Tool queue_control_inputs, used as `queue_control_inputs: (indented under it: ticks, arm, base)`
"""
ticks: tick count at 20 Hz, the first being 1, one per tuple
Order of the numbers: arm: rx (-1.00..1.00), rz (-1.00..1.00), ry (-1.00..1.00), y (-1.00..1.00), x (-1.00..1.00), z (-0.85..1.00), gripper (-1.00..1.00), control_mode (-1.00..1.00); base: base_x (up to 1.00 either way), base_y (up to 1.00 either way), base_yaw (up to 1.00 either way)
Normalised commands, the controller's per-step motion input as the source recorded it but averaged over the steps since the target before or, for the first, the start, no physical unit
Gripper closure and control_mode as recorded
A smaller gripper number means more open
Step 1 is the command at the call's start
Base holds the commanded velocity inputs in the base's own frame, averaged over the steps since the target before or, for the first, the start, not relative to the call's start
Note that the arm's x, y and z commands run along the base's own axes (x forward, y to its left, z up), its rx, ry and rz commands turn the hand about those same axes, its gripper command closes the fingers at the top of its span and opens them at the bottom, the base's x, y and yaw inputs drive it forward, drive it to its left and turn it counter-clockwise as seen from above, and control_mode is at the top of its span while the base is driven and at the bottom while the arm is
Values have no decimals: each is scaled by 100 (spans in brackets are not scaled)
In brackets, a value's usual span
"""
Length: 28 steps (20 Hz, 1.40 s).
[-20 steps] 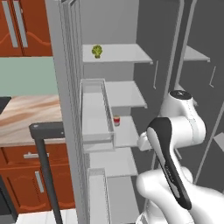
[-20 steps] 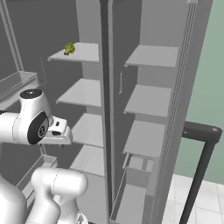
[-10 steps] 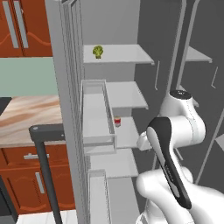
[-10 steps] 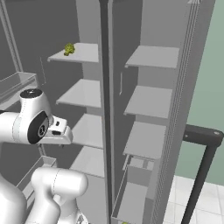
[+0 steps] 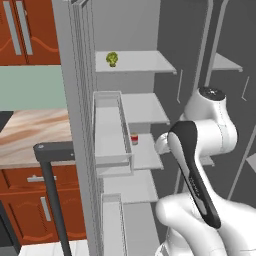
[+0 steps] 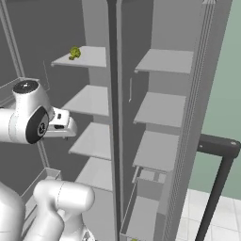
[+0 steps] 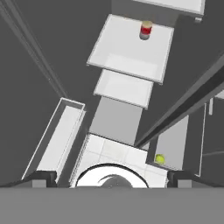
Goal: Take the pear and broccoli from the fridge shelf and place them in the freezer drawer to begin freezing them.
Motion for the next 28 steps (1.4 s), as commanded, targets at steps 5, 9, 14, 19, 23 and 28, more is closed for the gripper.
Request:
queue_control_inputs:
  ticks: [5,9,14,19,23,28]
  arm:
    - [0,8,-26,0,74,100,-100,-100]
    - [0,1,-22,8,70,93,-100,-100]
    - [0,0,-28,27,68,46,-100,-100]
    - [14,0,-19,9,80,35,-100,-100]
    - [21,0,-1,26,82,58,-100,-100]
    - [18,0,4,31,84,40,-100,-100]
  base:
    - [0,0,0]
    - [0,0,0]
    - [0,0,0]
    - [0,0,0]
    - [0,0,0]
    - [0,0,0]
